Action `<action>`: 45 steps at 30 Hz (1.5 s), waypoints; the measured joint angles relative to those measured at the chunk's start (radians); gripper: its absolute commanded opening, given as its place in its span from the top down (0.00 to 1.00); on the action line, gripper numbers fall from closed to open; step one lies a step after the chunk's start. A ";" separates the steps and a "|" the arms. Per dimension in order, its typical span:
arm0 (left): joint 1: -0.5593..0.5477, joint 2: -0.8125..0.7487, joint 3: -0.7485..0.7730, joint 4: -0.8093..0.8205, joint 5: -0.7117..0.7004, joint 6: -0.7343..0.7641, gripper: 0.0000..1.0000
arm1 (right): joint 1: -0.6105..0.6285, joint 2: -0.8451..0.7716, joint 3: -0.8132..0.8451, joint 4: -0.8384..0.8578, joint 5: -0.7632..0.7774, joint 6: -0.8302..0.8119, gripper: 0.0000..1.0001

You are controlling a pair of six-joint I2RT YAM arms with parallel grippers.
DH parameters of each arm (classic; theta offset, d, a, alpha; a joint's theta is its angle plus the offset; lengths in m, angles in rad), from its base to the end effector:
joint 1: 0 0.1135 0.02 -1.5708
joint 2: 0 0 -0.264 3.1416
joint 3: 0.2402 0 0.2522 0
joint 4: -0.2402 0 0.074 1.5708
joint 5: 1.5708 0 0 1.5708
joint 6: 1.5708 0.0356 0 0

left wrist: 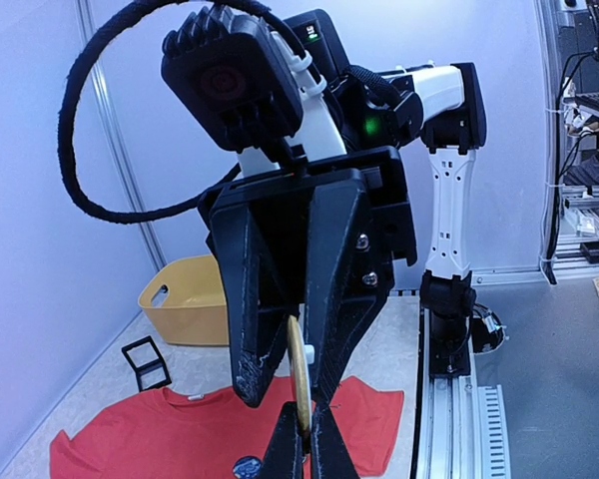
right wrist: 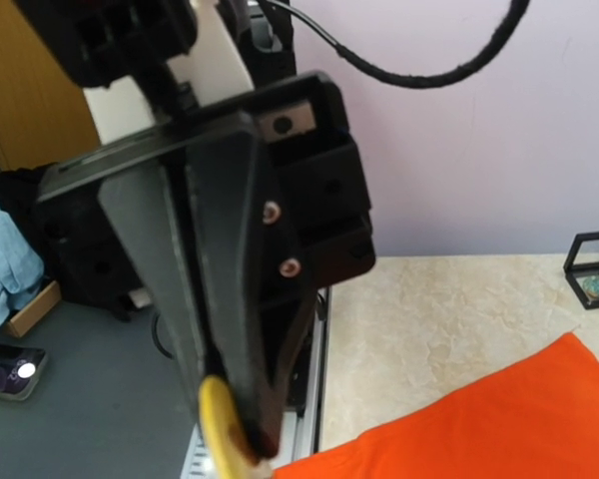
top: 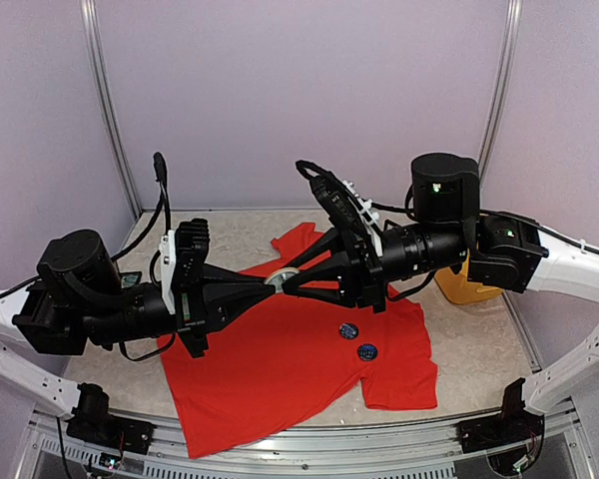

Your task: Pin the brooch onto the clothing

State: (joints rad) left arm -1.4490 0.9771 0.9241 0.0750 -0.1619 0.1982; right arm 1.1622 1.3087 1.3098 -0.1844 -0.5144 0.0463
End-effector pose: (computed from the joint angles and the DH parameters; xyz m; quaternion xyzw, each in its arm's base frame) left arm 0.0335 -0.2268 0.3817 0.4720 0.5161 -0.3713 0.6107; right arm 0.1030 0.2820 0.4096 -0.5317 0.5447 0.5123 0.3978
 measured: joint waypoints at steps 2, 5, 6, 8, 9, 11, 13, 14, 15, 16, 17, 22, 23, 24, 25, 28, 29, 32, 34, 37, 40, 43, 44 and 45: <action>0.000 0.000 -0.006 0.007 -0.001 0.001 1.00 | 0.000 0.002 0.003 -0.010 0.003 0.000 0.73; 0.000 -0.002 -0.011 0.008 -0.006 0.001 1.00 | 0.000 0.009 0.009 -0.021 0.008 0.000 0.66; -0.001 -0.003 -0.013 0.008 -0.008 0.001 1.00 | 0.000 0.011 0.011 -0.025 0.011 -0.003 0.64; -0.005 -0.008 -0.021 0.013 -0.017 0.000 1.00 | 0.000 0.016 0.019 -0.039 0.015 -0.007 0.61; -0.007 -0.011 -0.024 0.014 -0.023 0.000 1.00 | 0.000 0.019 0.024 -0.047 0.018 -0.011 0.58; -0.012 -0.018 -0.032 0.016 -0.035 0.000 1.00 | 0.000 0.023 0.031 -0.061 0.019 -0.023 0.51; -0.019 -0.029 -0.038 0.018 -0.045 -0.002 1.00 | -0.002 0.024 0.031 -0.071 0.006 -0.041 0.45; -0.023 -0.035 -0.042 0.018 -0.051 -0.003 1.00 | -0.005 0.023 0.031 -0.075 -0.019 -0.064 0.44; -0.026 -0.042 -0.045 0.018 -0.059 -0.005 1.00 | -0.007 0.020 0.027 -0.078 -0.045 -0.082 0.44; -0.028 -0.052 -0.051 0.019 -0.067 -0.007 1.00 | -0.008 0.014 0.021 -0.081 -0.062 -0.100 0.45; -0.029 -0.058 -0.053 0.019 -0.072 -0.008 1.00 | -0.008 0.004 0.013 -0.088 -0.068 -0.109 0.46; -0.029 -0.079 -0.056 0.020 -0.084 -0.011 1.00 | -0.009 -0.049 -0.018 -0.057 0.006 -0.105 0.61; -0.029 -0.079 -0.056 0.021 -0.084 -0.011 1.00 | -0.009 -0.051 -0.018 -0.034 0.019 -0.096 0.62; -0.029 -0.077 -0.056 0.020 -0.084 -0.011 1.00 | -0.009 -0.052 -0.018 -0.011 0.025 -0.089 0.64; -0.029 -0.076 -0.056 0.020 -0.083 -0.011 1.00 | -0.009 -0.051 -0.018 0.008 0.024 -0.082 0.65; -0.030 -0.071 -0.056 0.021 -0.083 -0.011 1.00 | -0.008 -0.040 -0.018 0.077 -0.001 -0.068 0.71; -0.030 -0.069 -0.056 0.021 -0.083 -0.011 1.00 | -0.007 -0.036 -0.017 0.087 -0.008 -0.067 0.72; -0.030 -0.066 -0.056 0.021 -0.083 -0.011 1.00 | -0.006 -0.014 -0.016 0.111 -0.035 -0.062 0.74; -0.030 -0.066 -0.056 0.021 -0.083 -0.011 1.00 | -0.006 -0.001 -0.016 0.113 -0.044 -0.061 0.75; -0.030 -0.065 -0.056 0.021 -0.085 -0.011 1.00 | -0.006 0.012 -0.016 0.114 -0.054 -0.060 0.81; -0.030 -0.064 -0.056 0.021 -0.087 -0.011 1.00 | -0.006 0.015 -0.016 0.114 -0.060 -0.060 1.00; -0.029 -0.063 -0.056 0.022 -0.094 -0.019 1.00 | -0.006 0.016 -0.016 0.115 -0.071 -0.064 1.00; -0.029 -0.064 -0.056 0.024 -0.096 -0.022 1.00 | -0.006 0.016 -0.016 0.116 -0.073 -0.064 1.00; -0.029 -0.064 -0.056 0.024 -0.099 -0.027 1.00 | -0.006 0.016 -0.016 0.116 -0.076 -0.065 1.00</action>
State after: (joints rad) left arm -1.4780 0.9134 0.8680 0.0994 -0.2607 0.1715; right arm 1.1564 1.3251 1.2934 -0.0689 -0.5907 -0.0185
